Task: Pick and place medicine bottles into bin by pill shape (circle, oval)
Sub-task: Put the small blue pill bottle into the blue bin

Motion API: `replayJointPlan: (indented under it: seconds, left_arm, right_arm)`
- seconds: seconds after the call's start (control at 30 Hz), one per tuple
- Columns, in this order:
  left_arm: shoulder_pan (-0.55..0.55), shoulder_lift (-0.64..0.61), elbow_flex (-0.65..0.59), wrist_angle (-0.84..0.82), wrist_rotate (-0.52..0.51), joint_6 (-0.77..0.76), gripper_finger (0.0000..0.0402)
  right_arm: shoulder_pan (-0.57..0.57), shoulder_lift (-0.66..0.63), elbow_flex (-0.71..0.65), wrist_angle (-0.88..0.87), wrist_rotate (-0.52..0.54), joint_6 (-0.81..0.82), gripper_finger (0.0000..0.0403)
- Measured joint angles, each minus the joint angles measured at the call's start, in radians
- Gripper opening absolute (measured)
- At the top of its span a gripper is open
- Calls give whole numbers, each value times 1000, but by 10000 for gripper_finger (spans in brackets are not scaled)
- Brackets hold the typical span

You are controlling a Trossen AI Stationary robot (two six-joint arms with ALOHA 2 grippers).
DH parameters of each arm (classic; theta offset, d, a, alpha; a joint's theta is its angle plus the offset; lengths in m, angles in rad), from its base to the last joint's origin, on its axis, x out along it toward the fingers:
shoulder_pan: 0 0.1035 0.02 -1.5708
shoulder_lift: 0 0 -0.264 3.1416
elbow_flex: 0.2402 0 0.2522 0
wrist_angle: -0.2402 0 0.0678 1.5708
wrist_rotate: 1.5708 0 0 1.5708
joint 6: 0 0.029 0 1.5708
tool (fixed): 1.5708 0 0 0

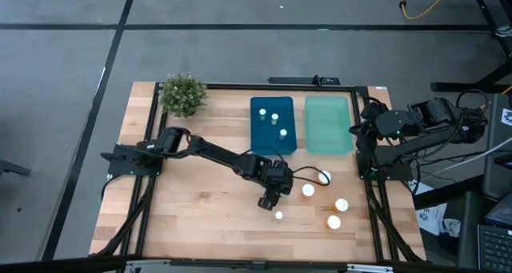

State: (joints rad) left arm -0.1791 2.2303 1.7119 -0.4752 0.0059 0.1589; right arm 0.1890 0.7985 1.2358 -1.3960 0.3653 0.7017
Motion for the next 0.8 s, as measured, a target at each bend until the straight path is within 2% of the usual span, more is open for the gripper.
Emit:
replayJointPlan:
  seconds: [0.5, 0.8]
  left_arm:
    - [-7, 0, 0, 53, -6, 8, 196]
    - [-35, 0, 0, 61, -72, 43, 185]
  right_arm:
    - [0, 0, 0, -1, 0, -3, 42]
    - [0, 0, 0, -1, 0, -3, 42]
